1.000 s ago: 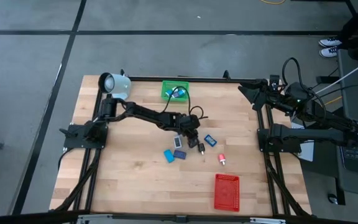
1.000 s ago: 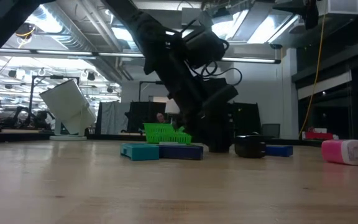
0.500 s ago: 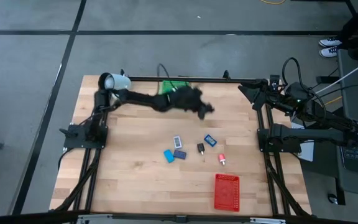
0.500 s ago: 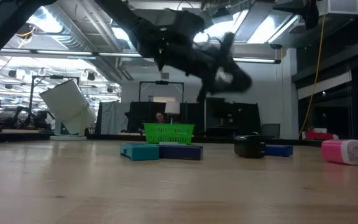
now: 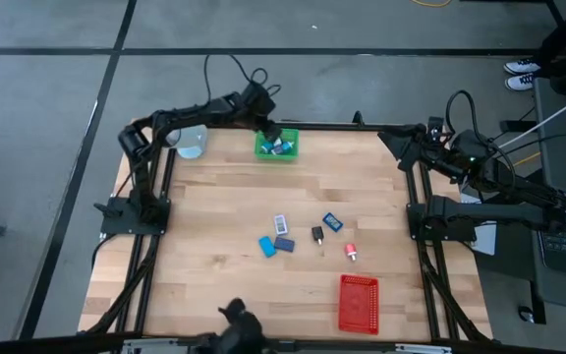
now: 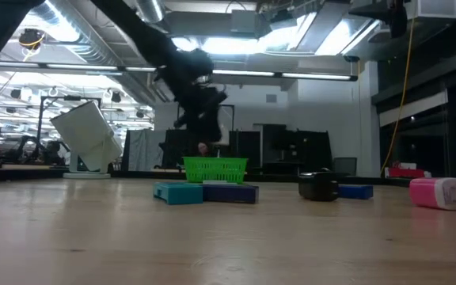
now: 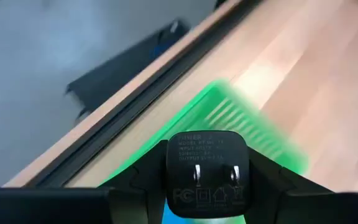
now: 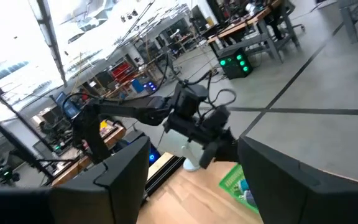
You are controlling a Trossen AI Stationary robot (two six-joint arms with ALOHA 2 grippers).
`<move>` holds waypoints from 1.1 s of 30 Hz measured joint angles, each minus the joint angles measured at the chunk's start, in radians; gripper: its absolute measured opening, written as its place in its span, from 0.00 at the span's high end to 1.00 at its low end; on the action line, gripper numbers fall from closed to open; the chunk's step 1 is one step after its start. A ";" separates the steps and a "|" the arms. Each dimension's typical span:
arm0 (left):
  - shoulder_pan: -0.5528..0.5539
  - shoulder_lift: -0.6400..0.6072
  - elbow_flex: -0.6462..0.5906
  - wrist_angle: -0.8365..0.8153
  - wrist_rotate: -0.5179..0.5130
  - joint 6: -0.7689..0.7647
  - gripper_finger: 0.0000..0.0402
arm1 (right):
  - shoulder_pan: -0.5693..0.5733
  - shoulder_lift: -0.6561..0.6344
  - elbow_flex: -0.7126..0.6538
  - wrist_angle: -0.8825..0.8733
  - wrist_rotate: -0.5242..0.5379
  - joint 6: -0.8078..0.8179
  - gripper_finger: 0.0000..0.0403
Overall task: Pick & Place Office items
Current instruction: Put the top black charger adapter into the green bin, then put the black charger adapter into the green bin
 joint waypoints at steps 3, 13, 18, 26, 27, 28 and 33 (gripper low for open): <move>0.036 0.006 0.001 -0.056 0.018 0.099 0.64 | 0.000 0.000 0.000 0.001 0.021 0.000 0.38; 0.011 0.041 0.000 -0.065 0.057 0.176 0.38 | 0.000 0.000 0.000 0.003 0.065 0.001 0.38; -0.011 0.041 0.001 -0.014 0.028 0.177 0.22 | 0.000 0.000 0.000 0.003 0.065 0.006 0.38; -0.169 -0.033 0.002 0.070 0.256 0.126 0.20 | 0.000 0.000 0.000 0.003 0.059 0.007 0.38; -0.203 -0.040 0.002 0.070 0.258 0.104 0.20 | 0.000 0.000 0.000 0.003 0.057 0.007 0.38; -0.236 -0.043 0.002 0.071 0.259 0.065 0.20 | 0.000 0.000 0.000 0.003 0.057 0.007 0.38; -0.393 -0.027 0.002 0.142 0.228 -0.279 0.20 | 0.000 0.000 0.000 0.003 0.055 0.004 0.38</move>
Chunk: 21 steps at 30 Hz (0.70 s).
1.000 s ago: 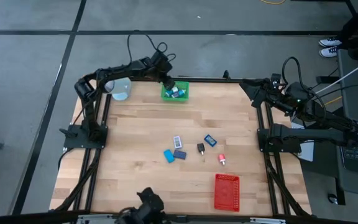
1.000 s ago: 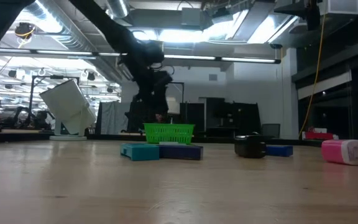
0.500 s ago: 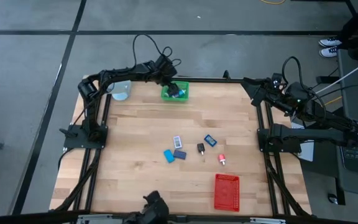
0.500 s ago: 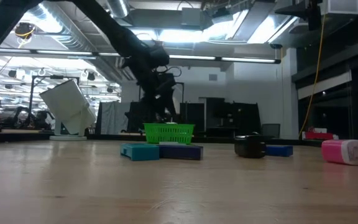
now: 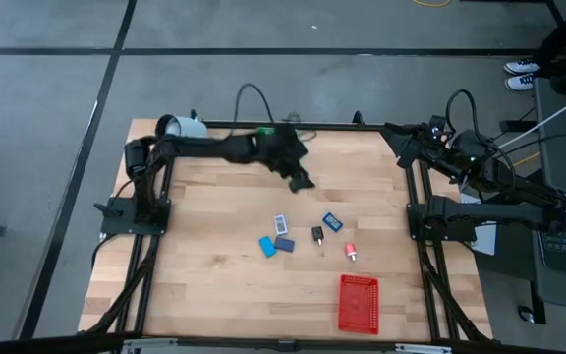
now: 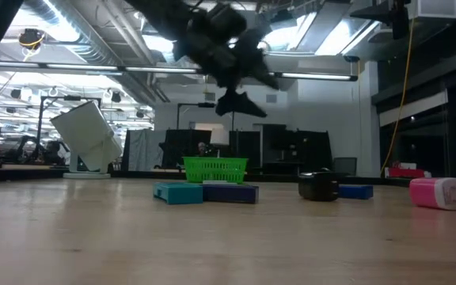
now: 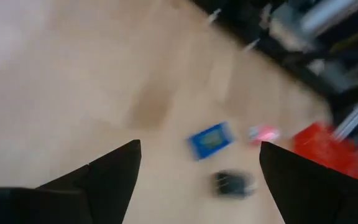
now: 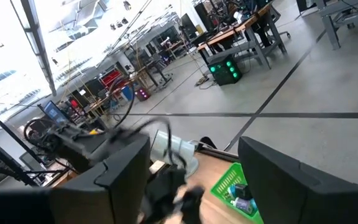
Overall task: Pick & Place Office items
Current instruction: Put the black charger adapter into the green bin
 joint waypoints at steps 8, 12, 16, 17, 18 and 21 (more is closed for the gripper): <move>-0.160 0.031 0.001 0.028 -0.359 -0.458 0.20 | 0.000 0.000 0.000 -0.003 -0.016 -0.005 0.38; -0.220 0.067 0.000 0.006 -0.387 -0.551 0.20 | 0.000 0.003 0.000 -0.004 -0.062 -0.022 0.38; -0.266 0.102 0.001 0.011 -0.397 -0.612 0.20 | 0.001 0.007 0.000 -0.008 -0.107 -0.023 0.38; -0.275 0.112 0.002 0.010 -0.397 -0.625 0.20 | 0.001 0.008 0.000 -0.012 -0.113 -0.023 0.38; -0.284 0.120 0.000 -0.002 -0.397 -0.637 0.20 | 0.001 0.009 0.000 -0.015 -0.118 -0.023 0.38; -0.310 0.149 0.010 -0.014 -0.394 -0.667 0.20 | 0.001 0.010 0.000 -0.035 -0.130 -0.018 0.38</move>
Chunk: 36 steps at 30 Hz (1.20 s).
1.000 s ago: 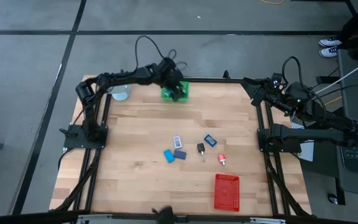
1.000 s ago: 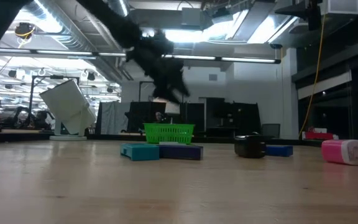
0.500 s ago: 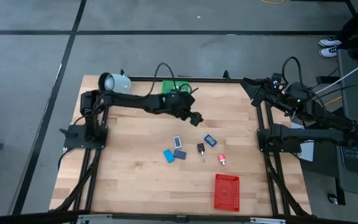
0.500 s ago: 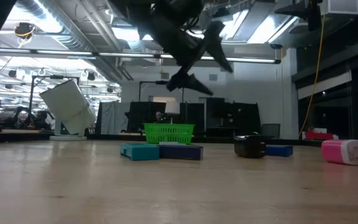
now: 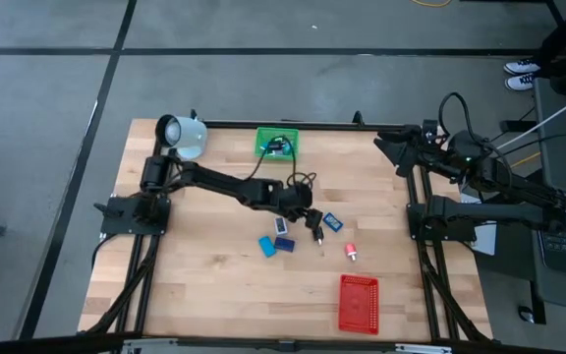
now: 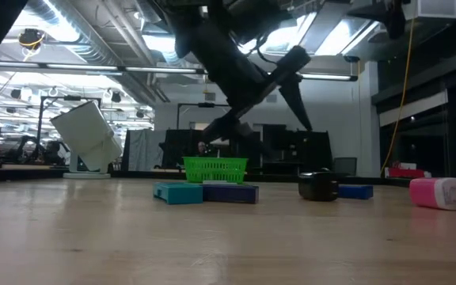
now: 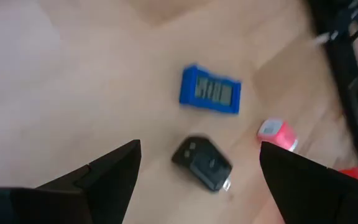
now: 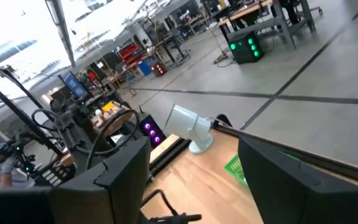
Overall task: Pick & Place Office items
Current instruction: Put the black charger adapter into the green bin
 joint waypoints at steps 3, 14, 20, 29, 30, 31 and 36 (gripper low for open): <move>-0.023 0.027 0.043 -0.016 0.009 -0.004 0.20 | 0.000 0.000 0.000 -0.025 -0.008 0.009 0.38; -0.028 0.224 0.382 -0.402 0.137 -0.028 0.20 | 0.000 0.014 0.000 -0.038 -0.058 0.014 0.38; -0.004 0.318 0.547 -0.603 0.273 -0.074 0.20 | 0.000 0.016 0.000 -0.037 -0.081 0.010 0.38; 0.025 0.344 0.588 -0.678 0.297 -0.103 0.20 | 0.000 0.016 0.000 -0.036 -0.081 -0.030 0.38; 0.026 0.344 0.588 -0.675 0.296 -0.109 0.20 | 0.000 0.016 0.000 -0.036 -0.081 -0.034 0.38; 0.028 0.344 0.588 -0.672 0.293 -0.116 0.20 | 0.000 0.016 0.000 -0.036 -0.081 -0.036 0.38; 0.037 0.344 0.588 -0.629 0.240 -0.159 0.20 | 0.000 0.020 0.000 -0.036 -0.081 -0.036 0.38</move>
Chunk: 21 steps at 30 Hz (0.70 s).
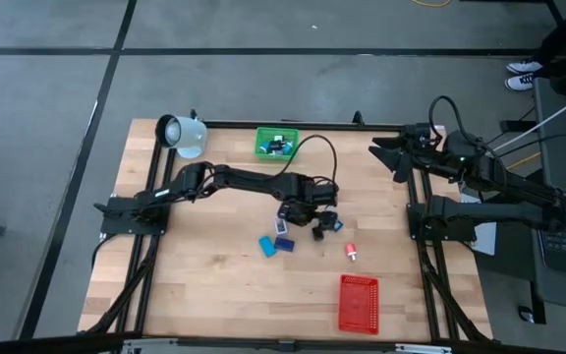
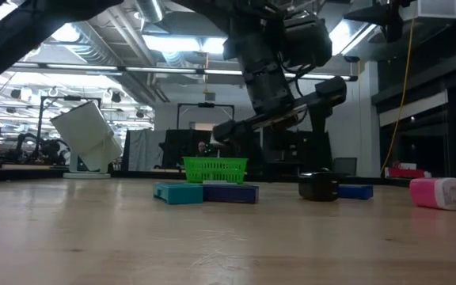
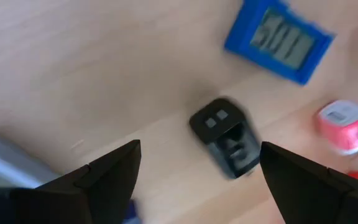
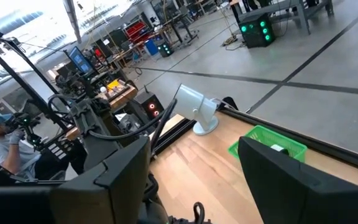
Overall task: Pick & Place Office items
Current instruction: Put the black charger adapter into the green bin
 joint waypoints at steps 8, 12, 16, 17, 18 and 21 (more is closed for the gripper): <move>0.000 0.007 0.000 0.083 -0.005 -0.067 0.24 | 0.000 0.015 0.000 0.000 -0.027 -0.002 0.38; -0.007 0.036 0.000 0.106 0.031 -0.082 0.25 | 0.000 0.023 0.000 0.000 -0.049 -0.004 0.38; -0.023 0.062 0.002 0.133 0.061 -0.119 0.26 | 0.000 0.030 0.000 -0.001 -0.076 -0.015 0.38; -0.025 0.070 0.004 0.149 0.078 -0.129 0.26 | 0.000 0.031 0.000 -0.001 -0.078 -0.018 0.38; -0.025 0.073 0.004 0.150 0.082 -0.135 0.26 | 0.000 0.031 0.000 0.000 -0.079 -0.021 0.38; -0.025 0.082 0.006 0.149 0.088 -0.141 0.26 | 0.000 0.031 0.000 -0.001 -0.079 -0.022 0.38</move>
